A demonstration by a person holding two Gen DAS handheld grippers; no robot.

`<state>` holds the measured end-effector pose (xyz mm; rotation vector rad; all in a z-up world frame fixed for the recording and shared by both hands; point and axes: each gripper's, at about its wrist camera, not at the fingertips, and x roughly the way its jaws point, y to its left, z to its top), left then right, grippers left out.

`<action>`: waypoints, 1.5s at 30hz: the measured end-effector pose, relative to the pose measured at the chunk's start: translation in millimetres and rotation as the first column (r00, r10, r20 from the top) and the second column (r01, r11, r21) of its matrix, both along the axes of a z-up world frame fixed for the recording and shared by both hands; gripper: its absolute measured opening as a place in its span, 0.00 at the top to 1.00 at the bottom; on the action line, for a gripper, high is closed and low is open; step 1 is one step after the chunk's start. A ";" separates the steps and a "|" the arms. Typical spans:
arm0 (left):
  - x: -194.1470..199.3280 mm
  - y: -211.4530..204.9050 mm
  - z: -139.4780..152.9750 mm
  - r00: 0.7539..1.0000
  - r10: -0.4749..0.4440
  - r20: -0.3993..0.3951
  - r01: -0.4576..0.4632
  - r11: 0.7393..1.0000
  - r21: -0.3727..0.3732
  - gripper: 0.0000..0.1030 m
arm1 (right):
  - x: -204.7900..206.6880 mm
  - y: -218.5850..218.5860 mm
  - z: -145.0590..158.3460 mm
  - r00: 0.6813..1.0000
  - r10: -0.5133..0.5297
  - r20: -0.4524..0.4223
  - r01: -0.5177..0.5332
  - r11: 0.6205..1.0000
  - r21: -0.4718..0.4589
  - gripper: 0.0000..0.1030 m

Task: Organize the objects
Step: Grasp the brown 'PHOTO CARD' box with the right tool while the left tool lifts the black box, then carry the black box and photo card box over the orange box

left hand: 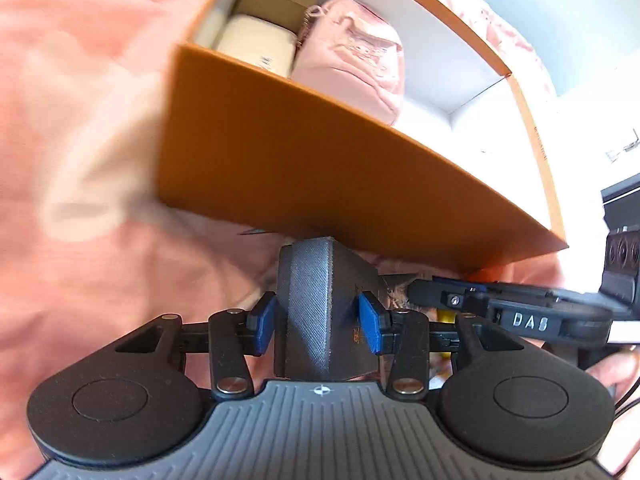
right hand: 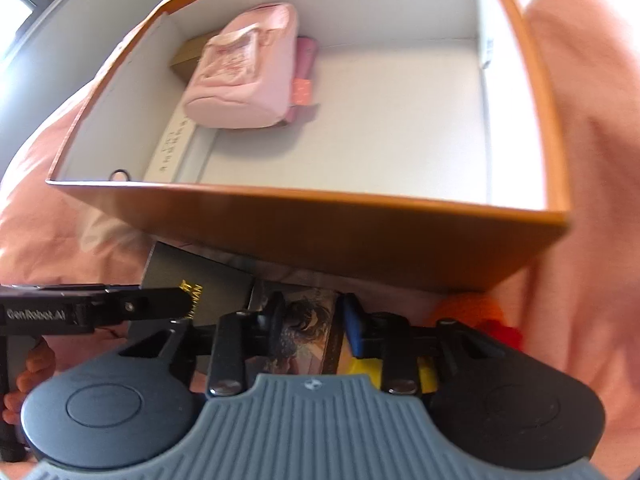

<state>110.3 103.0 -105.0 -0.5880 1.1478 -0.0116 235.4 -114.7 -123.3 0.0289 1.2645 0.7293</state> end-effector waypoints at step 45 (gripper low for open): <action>-17.0 14.7 -0.2 1.000 0.028 0.008 -0.028 0.999 -0.019 0.60 | -37.3 35.0 12.6 0.995 0.090 -0.054 -0.090 0.996 -0.008 0.76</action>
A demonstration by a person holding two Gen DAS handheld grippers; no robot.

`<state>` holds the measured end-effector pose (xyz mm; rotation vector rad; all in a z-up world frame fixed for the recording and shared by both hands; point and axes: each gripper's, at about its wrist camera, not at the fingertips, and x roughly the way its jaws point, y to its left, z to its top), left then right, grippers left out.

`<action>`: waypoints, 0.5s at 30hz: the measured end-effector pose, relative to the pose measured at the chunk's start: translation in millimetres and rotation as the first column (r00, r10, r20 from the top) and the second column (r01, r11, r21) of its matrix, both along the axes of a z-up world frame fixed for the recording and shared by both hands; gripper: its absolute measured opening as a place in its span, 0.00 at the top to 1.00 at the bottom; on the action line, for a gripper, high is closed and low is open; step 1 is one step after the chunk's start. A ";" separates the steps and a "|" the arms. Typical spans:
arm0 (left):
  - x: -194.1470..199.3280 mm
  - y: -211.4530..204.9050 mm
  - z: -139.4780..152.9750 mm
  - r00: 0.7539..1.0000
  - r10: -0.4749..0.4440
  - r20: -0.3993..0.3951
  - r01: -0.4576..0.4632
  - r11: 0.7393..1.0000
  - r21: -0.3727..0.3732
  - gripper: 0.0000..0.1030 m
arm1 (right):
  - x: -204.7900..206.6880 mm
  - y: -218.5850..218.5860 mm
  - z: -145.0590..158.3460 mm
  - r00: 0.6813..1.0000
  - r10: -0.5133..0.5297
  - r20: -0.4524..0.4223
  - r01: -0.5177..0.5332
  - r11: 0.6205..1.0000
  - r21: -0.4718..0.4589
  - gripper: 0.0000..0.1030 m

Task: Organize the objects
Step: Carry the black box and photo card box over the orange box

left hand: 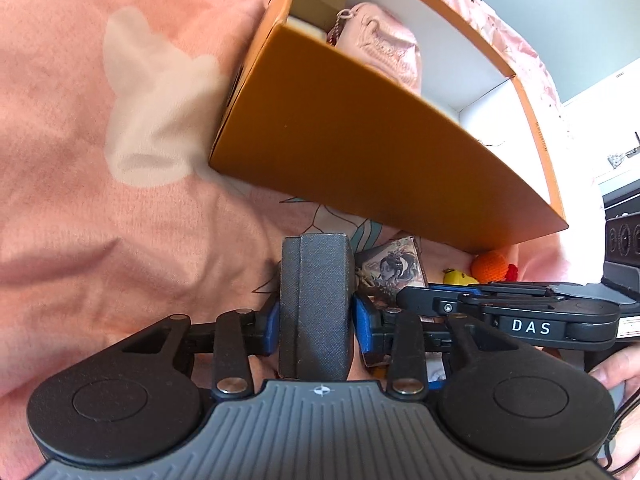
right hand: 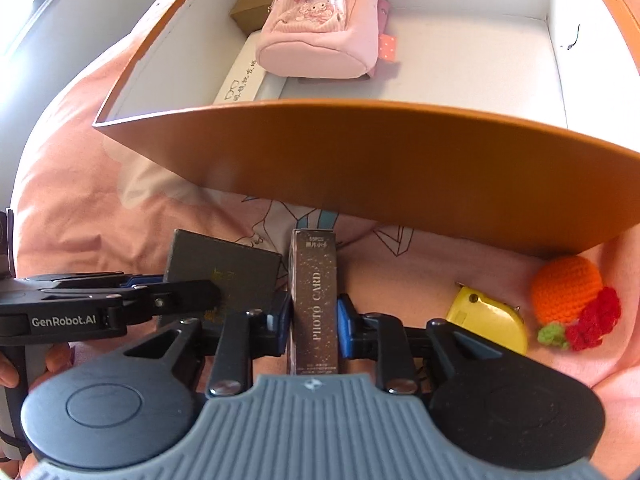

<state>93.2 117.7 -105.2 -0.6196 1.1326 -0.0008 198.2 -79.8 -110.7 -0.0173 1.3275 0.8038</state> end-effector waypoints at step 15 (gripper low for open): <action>-2.5 7.6 103.2 0.969 -0.075 0.234 0.084 0.996 -0.030 0.60 | -13.2 -45.4 100.4 0.990 -0.013 0.137 -0.017 0.976 0.215 0.77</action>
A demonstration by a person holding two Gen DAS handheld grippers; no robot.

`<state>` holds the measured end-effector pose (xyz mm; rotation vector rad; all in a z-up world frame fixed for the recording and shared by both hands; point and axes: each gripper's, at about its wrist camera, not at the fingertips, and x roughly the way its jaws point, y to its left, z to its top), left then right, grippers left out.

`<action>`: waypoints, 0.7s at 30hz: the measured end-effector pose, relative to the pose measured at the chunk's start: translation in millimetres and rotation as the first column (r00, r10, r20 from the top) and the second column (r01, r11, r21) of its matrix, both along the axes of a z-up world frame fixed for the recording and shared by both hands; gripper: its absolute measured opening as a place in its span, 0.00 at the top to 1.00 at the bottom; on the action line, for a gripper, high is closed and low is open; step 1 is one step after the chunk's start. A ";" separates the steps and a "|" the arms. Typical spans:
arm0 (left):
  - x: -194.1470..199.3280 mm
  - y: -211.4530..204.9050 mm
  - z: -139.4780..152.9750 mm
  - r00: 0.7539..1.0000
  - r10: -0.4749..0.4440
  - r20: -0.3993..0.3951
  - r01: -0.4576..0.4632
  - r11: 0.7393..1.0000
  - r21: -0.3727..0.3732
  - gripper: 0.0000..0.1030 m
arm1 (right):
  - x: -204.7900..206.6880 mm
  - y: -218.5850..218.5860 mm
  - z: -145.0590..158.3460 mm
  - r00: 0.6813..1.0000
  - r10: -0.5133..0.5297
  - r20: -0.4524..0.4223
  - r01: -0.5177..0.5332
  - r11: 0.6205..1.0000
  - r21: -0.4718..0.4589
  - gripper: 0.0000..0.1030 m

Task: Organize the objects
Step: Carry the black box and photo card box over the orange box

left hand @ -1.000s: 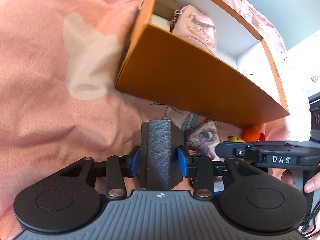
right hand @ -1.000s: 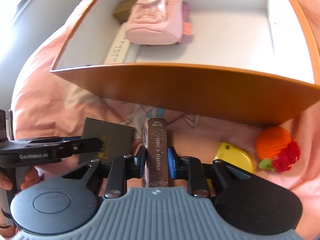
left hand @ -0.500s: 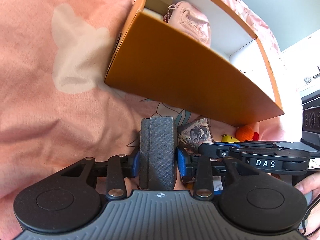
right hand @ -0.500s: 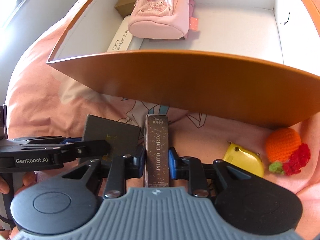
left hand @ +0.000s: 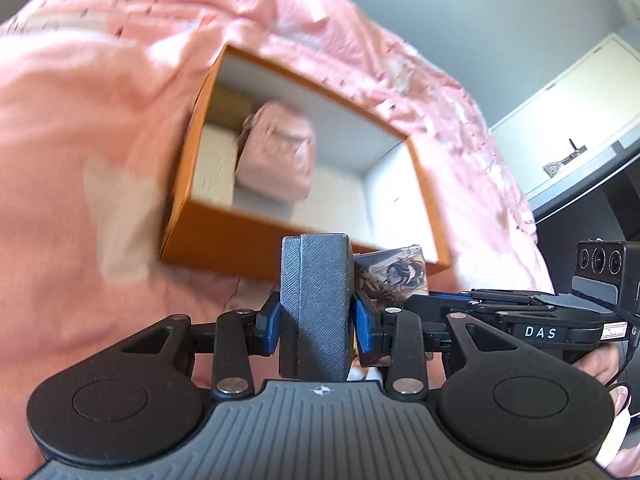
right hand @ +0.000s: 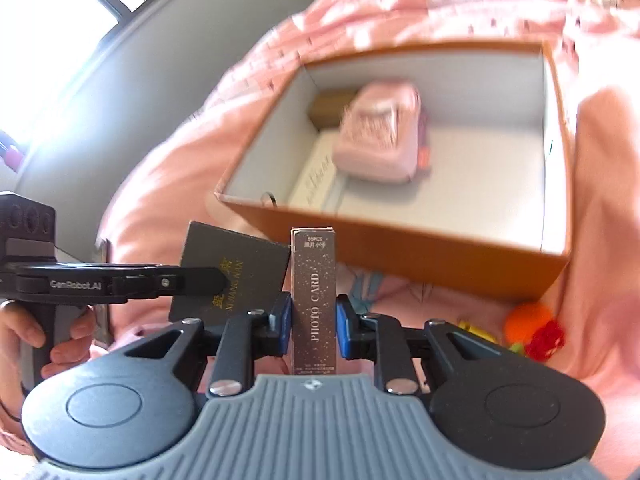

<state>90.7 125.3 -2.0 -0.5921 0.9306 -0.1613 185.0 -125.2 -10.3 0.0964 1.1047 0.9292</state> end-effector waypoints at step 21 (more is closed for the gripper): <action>148.7 -28.7 -83.5 0.970 -0.047 -0.240 0.034 0.998 -0.056 0.60 | 91.7 -9.0 -0.8 0.962 -0.191 0.197 0.210 0.974 -0.080 0.77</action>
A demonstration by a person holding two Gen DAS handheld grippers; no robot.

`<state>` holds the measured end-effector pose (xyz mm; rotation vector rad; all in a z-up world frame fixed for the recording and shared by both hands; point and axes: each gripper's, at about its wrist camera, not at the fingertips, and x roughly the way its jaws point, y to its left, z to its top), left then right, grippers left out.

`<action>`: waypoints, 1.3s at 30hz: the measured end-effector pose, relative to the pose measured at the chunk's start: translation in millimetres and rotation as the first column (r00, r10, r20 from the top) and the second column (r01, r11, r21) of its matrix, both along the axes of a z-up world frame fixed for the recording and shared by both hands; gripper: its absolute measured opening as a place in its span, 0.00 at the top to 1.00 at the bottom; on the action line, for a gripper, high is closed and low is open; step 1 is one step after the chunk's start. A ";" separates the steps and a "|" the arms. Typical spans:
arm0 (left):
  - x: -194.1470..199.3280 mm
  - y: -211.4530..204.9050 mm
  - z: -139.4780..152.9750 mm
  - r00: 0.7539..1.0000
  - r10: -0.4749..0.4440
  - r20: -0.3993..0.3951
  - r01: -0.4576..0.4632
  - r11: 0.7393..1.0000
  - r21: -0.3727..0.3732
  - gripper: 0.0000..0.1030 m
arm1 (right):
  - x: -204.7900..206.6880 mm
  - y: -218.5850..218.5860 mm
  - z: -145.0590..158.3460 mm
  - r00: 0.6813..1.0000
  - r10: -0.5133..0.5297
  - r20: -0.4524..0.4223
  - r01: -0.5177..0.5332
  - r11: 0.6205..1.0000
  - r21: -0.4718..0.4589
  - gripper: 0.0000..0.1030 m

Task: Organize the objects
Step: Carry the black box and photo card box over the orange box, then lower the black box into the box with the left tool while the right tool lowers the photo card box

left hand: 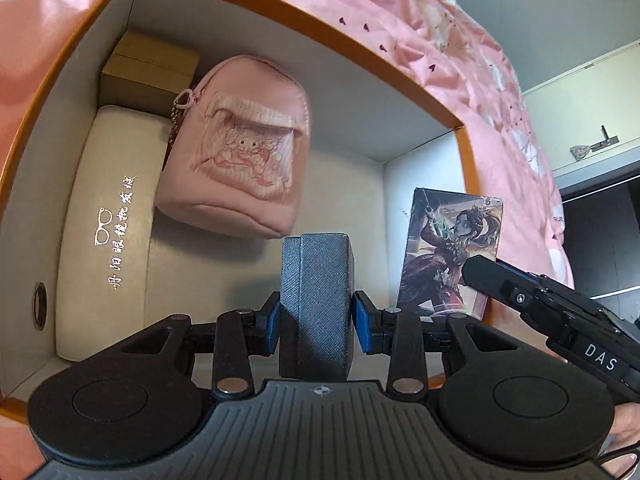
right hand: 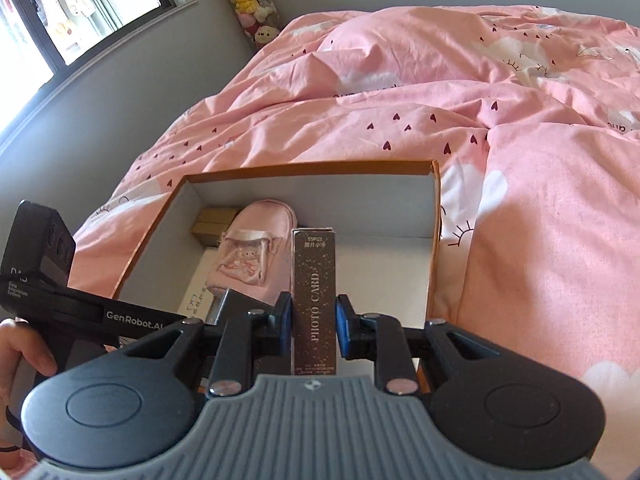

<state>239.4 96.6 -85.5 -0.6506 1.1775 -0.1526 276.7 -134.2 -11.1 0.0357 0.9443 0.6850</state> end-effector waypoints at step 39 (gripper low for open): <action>-16.3 7.0 41.9 0.984 -0.109 0.138 0.052 0.930 0.364 0.39 | 23.2 62.5 -77.1 0.933 0.011 -0.360 -0.031 0.998 -0.052 0.76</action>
